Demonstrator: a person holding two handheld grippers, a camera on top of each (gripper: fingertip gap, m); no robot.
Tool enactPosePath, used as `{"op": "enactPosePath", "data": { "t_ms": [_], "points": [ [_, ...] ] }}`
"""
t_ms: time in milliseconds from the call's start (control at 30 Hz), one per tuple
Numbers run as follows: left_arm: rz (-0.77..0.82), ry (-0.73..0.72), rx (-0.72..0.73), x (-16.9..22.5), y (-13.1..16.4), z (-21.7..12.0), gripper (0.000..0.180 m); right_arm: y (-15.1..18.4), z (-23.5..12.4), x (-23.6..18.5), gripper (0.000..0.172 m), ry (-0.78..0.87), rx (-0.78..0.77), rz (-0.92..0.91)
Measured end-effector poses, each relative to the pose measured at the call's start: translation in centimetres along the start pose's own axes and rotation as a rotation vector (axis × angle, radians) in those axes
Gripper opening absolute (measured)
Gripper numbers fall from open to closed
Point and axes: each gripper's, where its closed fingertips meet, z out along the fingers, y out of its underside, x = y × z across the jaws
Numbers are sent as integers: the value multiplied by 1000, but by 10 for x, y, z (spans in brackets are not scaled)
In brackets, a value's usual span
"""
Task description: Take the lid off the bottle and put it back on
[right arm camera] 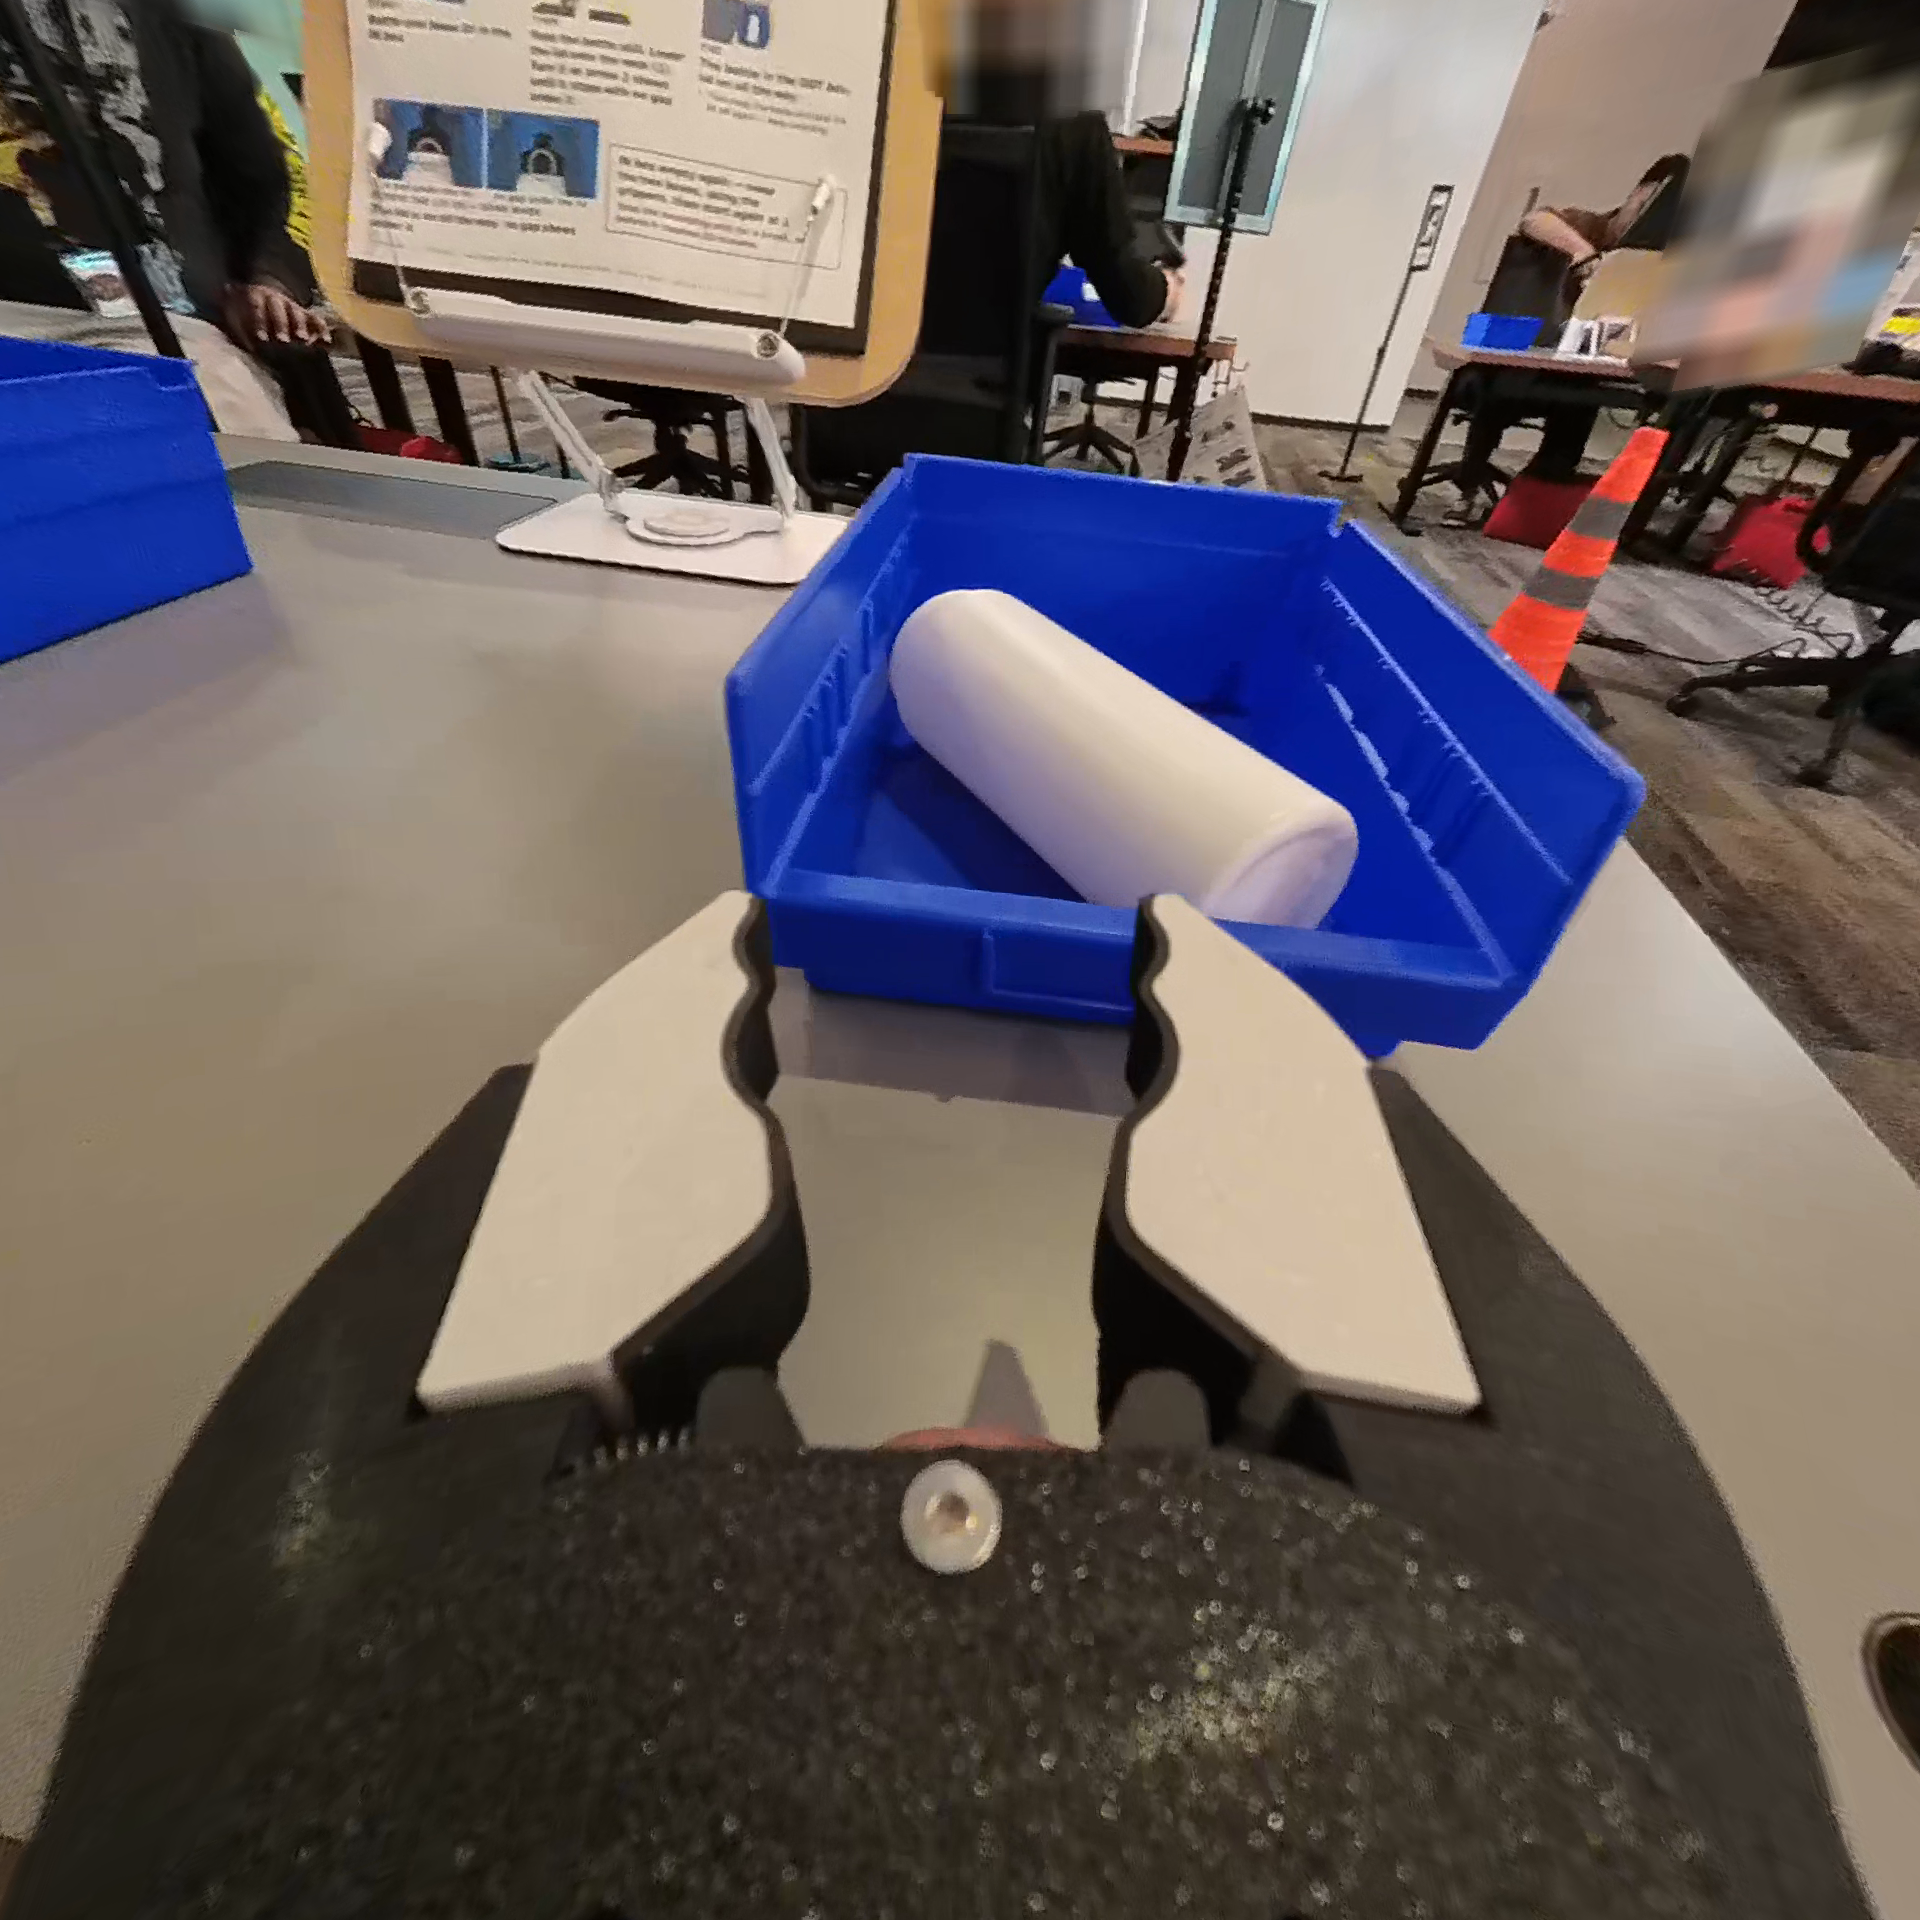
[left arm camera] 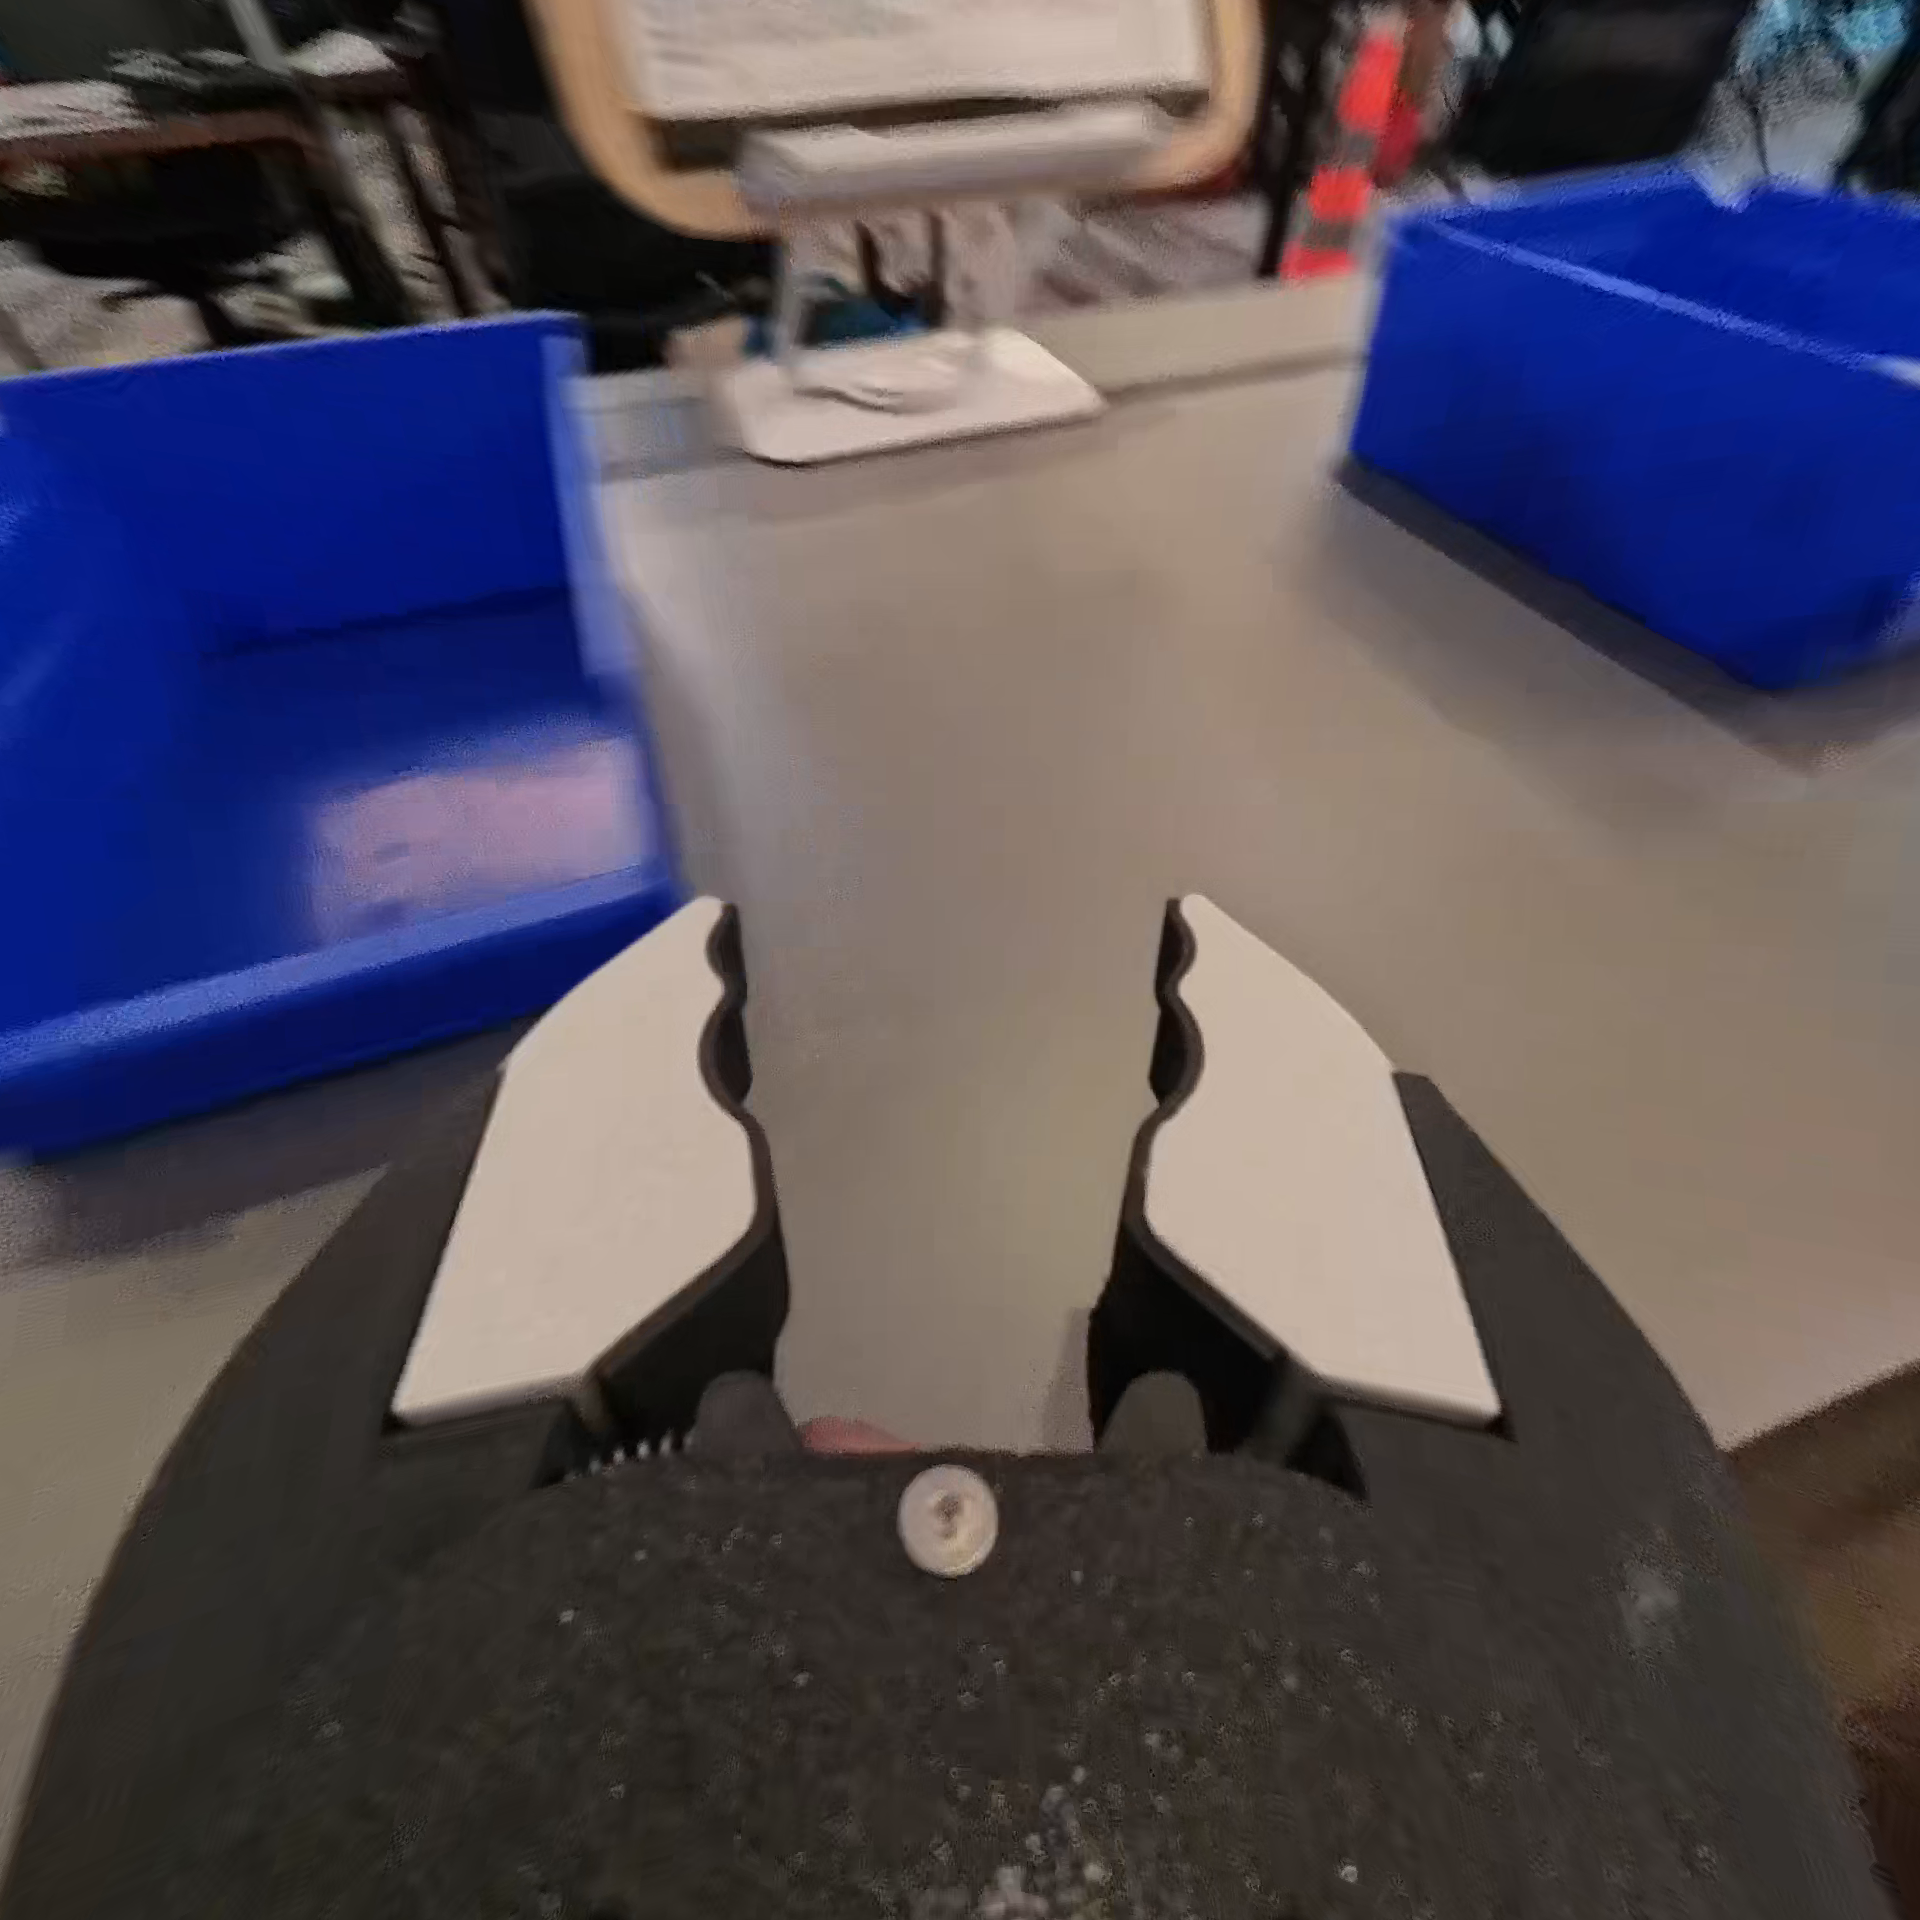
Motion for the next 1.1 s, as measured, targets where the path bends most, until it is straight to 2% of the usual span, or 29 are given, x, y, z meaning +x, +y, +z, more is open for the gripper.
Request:
{"op": "enactPosePath", "data": {
  "t_ms": [100, 200, 267, 367, 433, 467, 500, 567, 700, 800, 1000, 1067, 1100],
  "points": [
    [113, 171, -95, 105, -11, 41, 79, -1, -2, 13, 66, 31, 7, 42],
    [53, 350, -129, 203, -34, 86, 80, -1, -6, 32, 67, 106, 13, 63],
    [-5, 391, -161, 248, -49, 119, 80, 2, -8, 41, 68, 131, -4, 64],
    [-56, 379, -202, 285, -64, 164, 79, 6, -11, 53, 74, 157, -18, 96],
    [-84, 347, -236, 293, -64, 188, 70, 11, -10, 56, 79, 154, -43, 119],
    [-85, 330, -258, 294, -62, 197, 59, 14, -9, 58, 81, 156, -55, 127],
    [-84, 324, -271, 293, -60, 204, 39, 17, -8, 61, 81, 162, -70, 141],
    [-100, 280, -278, 286, -61, 210, 30, 23, -3, 64, 81, 163, -116, 187],
    [-68, 62, -254, 248, -57, 203, 7, 34, 5, 74, 81, 217, -193, 238],
    [-116, 56, -218, 237, -51, 186, 4, 37, 8, 76, 79, 248, -218, 249],
    [-160, 136, -205, 224, -37, 151, 4, 25, 16, 54, 61, 148, -151, 298],
    [-149, 134, -198, 214, -33, 140, 3, 22, 14, 41, 21, 111, -154, 356],
    [-145, 139, -193, 210, -31, 134, 4, 21, 13, 36, 18, 111, -168, 328]
  ]
}}
